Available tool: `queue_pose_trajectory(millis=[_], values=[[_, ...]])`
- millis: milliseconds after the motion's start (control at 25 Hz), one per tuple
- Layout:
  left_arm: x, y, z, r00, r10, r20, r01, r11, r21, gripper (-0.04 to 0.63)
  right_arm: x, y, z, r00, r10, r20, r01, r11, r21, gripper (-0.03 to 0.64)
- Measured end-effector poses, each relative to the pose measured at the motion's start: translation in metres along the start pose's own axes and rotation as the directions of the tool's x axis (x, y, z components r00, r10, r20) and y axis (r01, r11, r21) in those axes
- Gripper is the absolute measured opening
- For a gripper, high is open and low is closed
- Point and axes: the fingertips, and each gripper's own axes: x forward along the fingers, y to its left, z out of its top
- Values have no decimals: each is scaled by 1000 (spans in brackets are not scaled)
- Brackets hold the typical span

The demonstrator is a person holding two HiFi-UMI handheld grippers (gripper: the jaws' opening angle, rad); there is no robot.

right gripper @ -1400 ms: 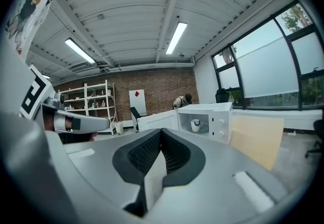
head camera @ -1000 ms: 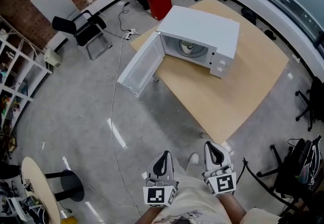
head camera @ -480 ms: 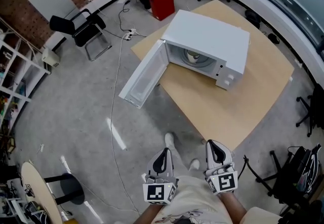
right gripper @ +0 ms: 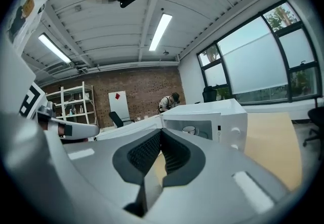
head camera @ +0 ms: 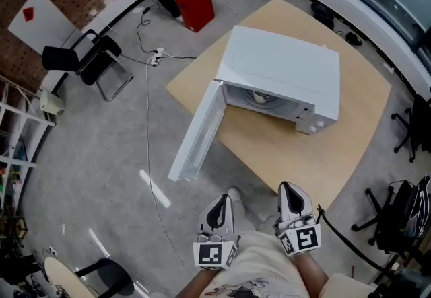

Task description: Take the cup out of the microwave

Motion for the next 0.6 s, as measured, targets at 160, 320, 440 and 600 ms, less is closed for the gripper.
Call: queue_pose_trajectory(millis=[160,320,440,600], values=[[24,7,14,998,-63,1,63,998,20,0,28,9,9,1000,-19,6,19,1000,-17,5],[47,4,17,996,-87,-7,87,996,9,0,53,7,5,1000,-14,-12,14,1000,9,5],[63,-1,12,995,-96,-29,97,995,17,0,62,-2,1,999,-18,-28,18,1000,16,5],[87,-6,10,995,-95,-23,96,995,15,0,65,-14,-3,999,-25,-43,25,1000,11,5]])
